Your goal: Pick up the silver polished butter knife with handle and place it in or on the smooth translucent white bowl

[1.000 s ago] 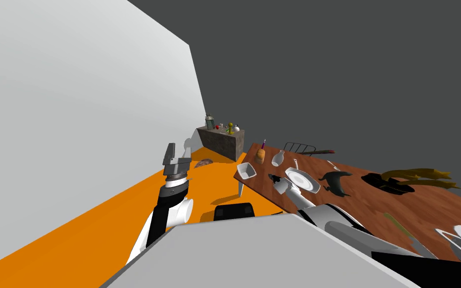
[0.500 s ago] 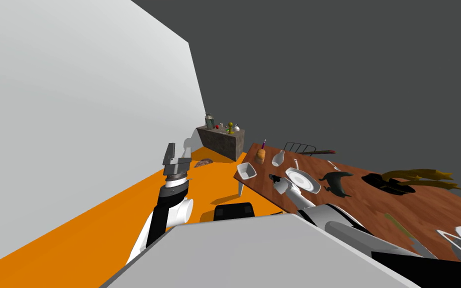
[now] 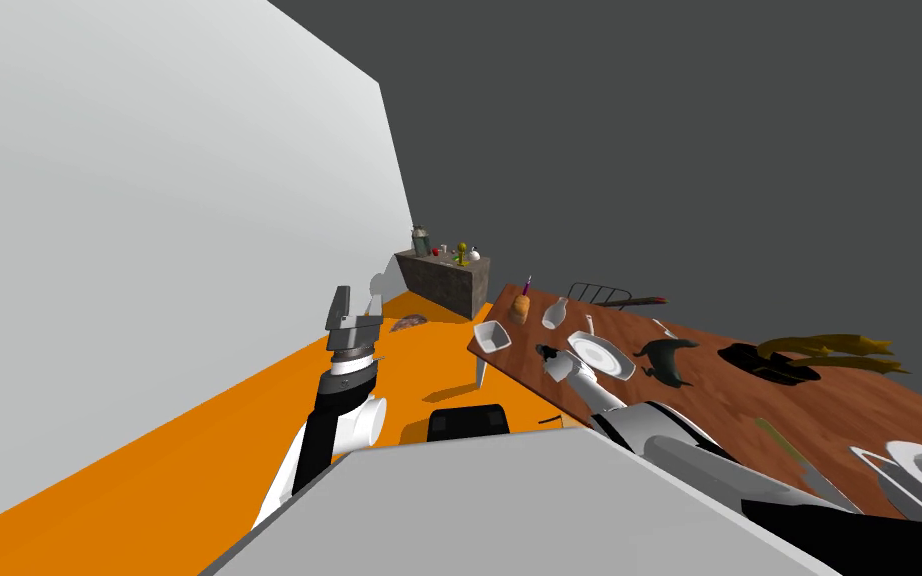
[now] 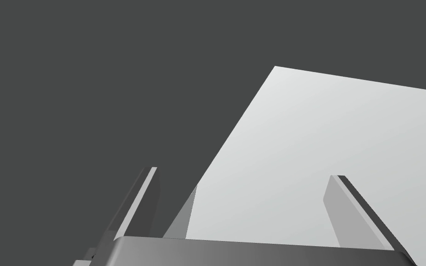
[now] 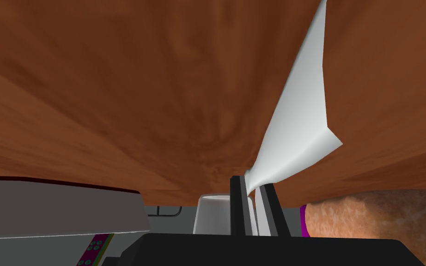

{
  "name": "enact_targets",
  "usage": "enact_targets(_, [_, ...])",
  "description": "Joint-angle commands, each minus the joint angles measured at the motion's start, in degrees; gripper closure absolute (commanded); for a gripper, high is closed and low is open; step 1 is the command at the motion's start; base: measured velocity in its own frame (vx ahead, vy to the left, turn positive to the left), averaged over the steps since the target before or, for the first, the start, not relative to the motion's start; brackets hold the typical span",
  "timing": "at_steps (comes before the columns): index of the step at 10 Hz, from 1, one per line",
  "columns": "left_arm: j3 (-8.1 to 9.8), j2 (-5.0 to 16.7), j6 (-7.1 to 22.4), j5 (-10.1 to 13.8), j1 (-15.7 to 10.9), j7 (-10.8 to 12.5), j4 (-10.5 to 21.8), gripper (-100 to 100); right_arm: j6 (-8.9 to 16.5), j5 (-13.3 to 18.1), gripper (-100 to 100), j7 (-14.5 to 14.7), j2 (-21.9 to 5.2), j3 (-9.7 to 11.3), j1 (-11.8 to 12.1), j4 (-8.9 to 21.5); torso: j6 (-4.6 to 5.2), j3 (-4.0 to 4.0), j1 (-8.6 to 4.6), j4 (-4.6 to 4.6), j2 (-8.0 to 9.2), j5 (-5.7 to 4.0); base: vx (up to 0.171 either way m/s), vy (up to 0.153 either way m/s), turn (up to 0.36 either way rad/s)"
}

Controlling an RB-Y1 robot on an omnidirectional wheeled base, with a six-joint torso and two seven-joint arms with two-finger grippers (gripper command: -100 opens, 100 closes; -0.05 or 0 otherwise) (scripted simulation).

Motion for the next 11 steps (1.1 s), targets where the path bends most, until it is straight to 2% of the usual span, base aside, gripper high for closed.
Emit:
enact_targets(1, [0.0,0.0,0.0,0.0,0.0,0.0,0.0,0,0.0,0.0,100,0.0,0.0,0.0,0.0,0.0,0.0,0.0,0.0,0.0,0.0,0.0,-0.028,-0.007,0.001])
enact_targets(2, [0.0,0.0,0.0,0.0,0.0,0.0,0.0,0,0.2,-0.1,0,0.1,0.0,0.0,0.0,-0.1,0.0,-0.09,0.01,-0.03,-0.16,0.01,-0.007,-0.001,-0.003])
enact_targets(3, [0.0,0.0,0.0,0.0,0.0,0.0,0.0,0,1.2,-0.6,100,0.6,-1.2,-0.6,-2.1,-1.5,-0.02,-0.15,0.03,-0.05,-0.26,0.01,-0.052,0.054,0.0])
enact_targets(4, [0.0,0.0,0.0,0.0,0.0,0.0,0.0,0,1.2,-0.6,100,0.6,-1.2,-0.6,-2.1,-1.3,-0.08,-0.1,0.23,0.02,-0.22,0.09,-0.056,0.066,0.005])
enact_targets(5, [-0.01,0.0,0.0,0.0,0.0,0.0,0.0,0,2.5,-1.3,100,1.1,-2.0,-1.1,-3.8,-2.6,-0.07,-0.06,0.35,0.02,-0.15,0.1,-0.09,0.089,0.006])
enact_targets(6, [-0.01,0.0,0.0,0.0,0.0,0.0,0.0,0,2.5,-1.3,100,1.1,-2.0,-1.1,-3.8,-2.6,-0.08,0.01,0.47,0.06,-0.03,0.15,-0.076,0.074,-0.001])
enact_targets(11, [-0.01,0.0,0.0,0.0,0.0,0.0,0.0,0,6.9,-3.5,100,3.0,-4.3,-2.6,-9.2,-6.3,-0.12,0.05,0.6,0.1,-0.01,0.15,-0.063,0.096,0.009])
